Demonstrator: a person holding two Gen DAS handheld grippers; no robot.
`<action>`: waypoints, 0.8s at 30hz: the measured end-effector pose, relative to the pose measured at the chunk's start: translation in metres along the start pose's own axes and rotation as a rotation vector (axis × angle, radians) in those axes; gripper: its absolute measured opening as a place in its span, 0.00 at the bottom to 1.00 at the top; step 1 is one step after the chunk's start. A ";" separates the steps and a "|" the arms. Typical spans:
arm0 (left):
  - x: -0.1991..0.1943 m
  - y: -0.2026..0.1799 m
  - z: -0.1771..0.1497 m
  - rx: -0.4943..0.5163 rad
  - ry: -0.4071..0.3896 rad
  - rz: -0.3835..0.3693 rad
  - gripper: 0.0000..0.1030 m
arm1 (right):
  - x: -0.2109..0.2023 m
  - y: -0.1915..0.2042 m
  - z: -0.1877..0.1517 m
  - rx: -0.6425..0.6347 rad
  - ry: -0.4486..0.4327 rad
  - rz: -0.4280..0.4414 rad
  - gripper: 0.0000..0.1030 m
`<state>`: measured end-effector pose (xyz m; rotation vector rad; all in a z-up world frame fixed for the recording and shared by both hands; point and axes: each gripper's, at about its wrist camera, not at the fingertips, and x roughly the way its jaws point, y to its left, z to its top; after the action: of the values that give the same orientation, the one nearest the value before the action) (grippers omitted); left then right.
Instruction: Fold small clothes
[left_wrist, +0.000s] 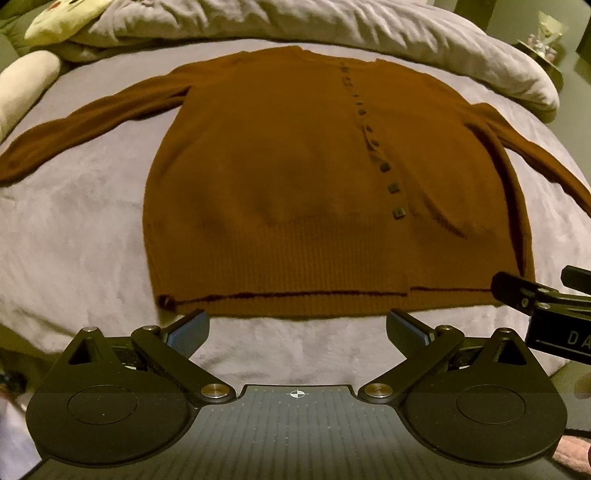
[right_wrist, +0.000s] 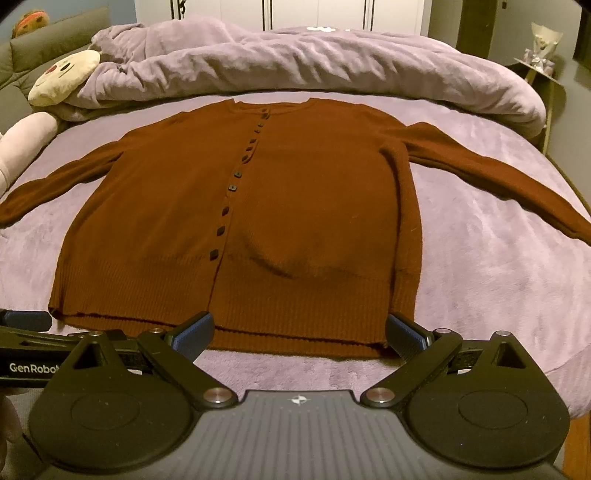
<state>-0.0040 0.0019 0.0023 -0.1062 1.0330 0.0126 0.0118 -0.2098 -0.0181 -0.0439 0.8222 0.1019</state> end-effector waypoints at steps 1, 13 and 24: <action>0.000 0.000 0.000 0.004 -0.001 0.007 1.00 | 0.000 0.000 0.000 0.000 0.000 0.000 0.96; -0.001 -0.004 -0.001 0.026 -0.002 0.005 1.00 | 0.000 0.000 -0.001 0.002 0.002 0.000 0.96; -0.002 -0.005 -0.001 0.023 0.002 0.003 1.00 | 0.000 0.000 -0.002 0.006 0.003 0.003 0.96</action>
<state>-0.0053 -0.0031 0.0038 -0.0838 1.0349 0.0036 0.0102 -0.2101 -0.0194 -0.0374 0.8256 0.1023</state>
